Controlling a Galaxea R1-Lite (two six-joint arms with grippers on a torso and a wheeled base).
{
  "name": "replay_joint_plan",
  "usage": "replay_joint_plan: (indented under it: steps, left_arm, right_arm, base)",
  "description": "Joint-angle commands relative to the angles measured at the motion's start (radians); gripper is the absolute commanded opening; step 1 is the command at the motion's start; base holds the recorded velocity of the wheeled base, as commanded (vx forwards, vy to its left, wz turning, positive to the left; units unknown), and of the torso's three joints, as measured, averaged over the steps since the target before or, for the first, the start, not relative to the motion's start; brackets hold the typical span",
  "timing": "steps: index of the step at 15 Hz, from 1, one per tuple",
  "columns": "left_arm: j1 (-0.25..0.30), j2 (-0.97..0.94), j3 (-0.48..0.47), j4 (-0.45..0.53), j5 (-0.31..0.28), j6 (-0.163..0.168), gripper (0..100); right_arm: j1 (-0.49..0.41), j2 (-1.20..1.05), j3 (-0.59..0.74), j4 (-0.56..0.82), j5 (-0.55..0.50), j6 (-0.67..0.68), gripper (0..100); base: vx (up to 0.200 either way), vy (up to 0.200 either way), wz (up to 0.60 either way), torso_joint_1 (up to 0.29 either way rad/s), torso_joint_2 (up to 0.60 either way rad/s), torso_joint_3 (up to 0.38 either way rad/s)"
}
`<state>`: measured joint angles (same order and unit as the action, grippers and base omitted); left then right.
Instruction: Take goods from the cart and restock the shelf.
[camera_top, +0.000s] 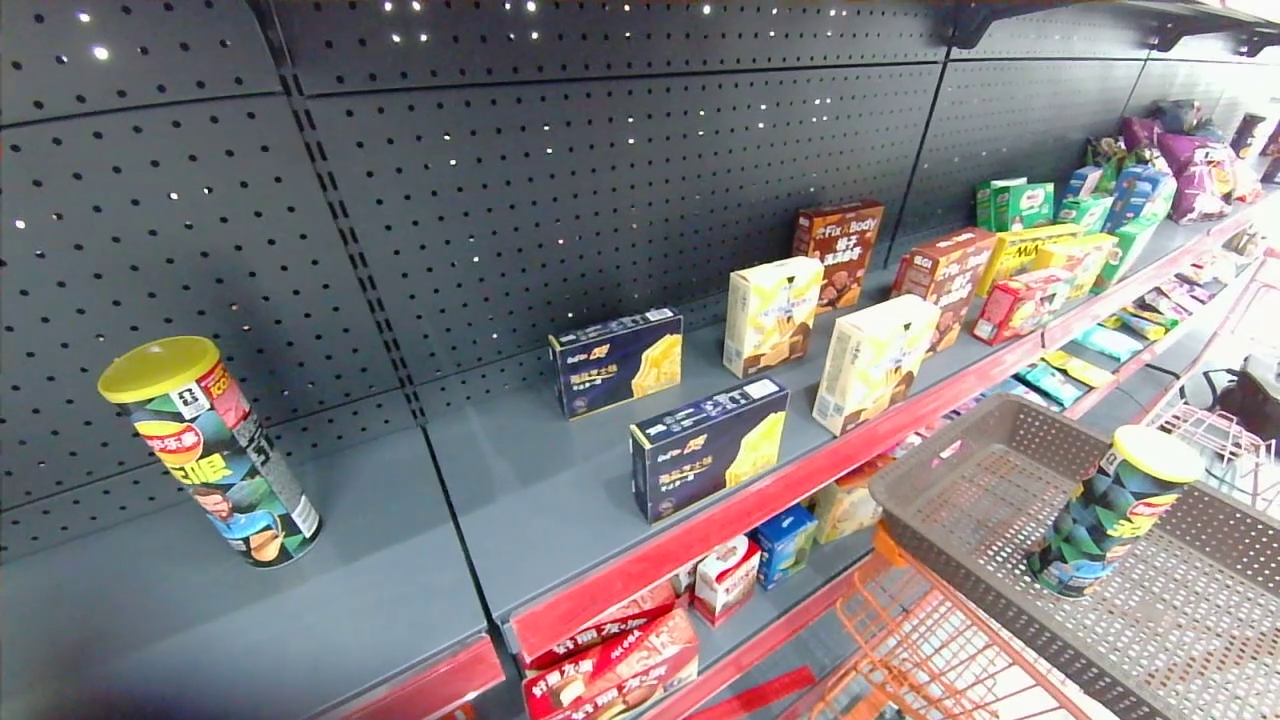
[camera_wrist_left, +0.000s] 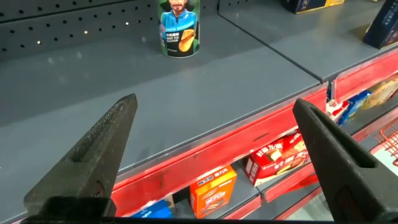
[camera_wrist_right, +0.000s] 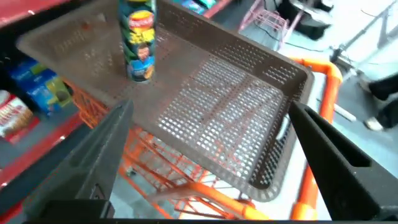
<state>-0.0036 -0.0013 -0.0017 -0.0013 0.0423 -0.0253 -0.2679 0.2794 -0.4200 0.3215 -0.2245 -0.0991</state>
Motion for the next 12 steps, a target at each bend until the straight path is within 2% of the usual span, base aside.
replay_joint_plan:
  steps: [1, 2, 4, 8, 10, 12]
  left_arm:
    - [0.001, 0.001, 0.0, 0.0, 0.001, -0.001, 100]
    - [0.001, 0.001, 0.0, 0.0, 0.001, -0.001, 100]
    - [0.001, 0.001, 0.0, 0.0, 0.001, -0.001, 100]
    - [0.001, 0.001, 0.0, 0.0, 0.001, -0.001, 100]
    - [0.001, 0.001, 0.0, 0.0, 0.001, -0.001, 100]
    - [0.001, 0.001, 0.0, 0.0, 0.001, -0.001, 100]
  right_arm:
    - [0.004, 0.001, 0.024, -0.038, 0.022, 0.003, 100]
    - [0.015, 0.011, 0.079, -0.144, 0.045, -0.007, 100]
    - [0.012, 0.017, 0.142, -0.251, 0.129, -0.031, 100]
    - [0.018, 0.029, 0.17, -0.294, 0.212, -0.045, 100]
    - [0.029, 0.118, 0.109, -0.335, 0.229, -0.022, 100]
    - [0.056, 0.287, 0.006, -0.418, 0.215, 0.065, 100]
  base:
    - [0.0, 0.0, 0.0, 0.0, 0.0, 0.0]
    - [0.0, 0.0, 0.0, 0.0, 0.0, 0.0]
    - [0.0, 0.0, 0.0, 0.0, 0.0, 0.0]
    - [0.0, 0.0, 0.0, 0.0, 0.0, 0.0]
    - [0.0, 0.0, 0.0, 0.0, 0.0, 0.0]
    - [0.0, 0.0, 0.0, 0.0, 0.0, 0.0]
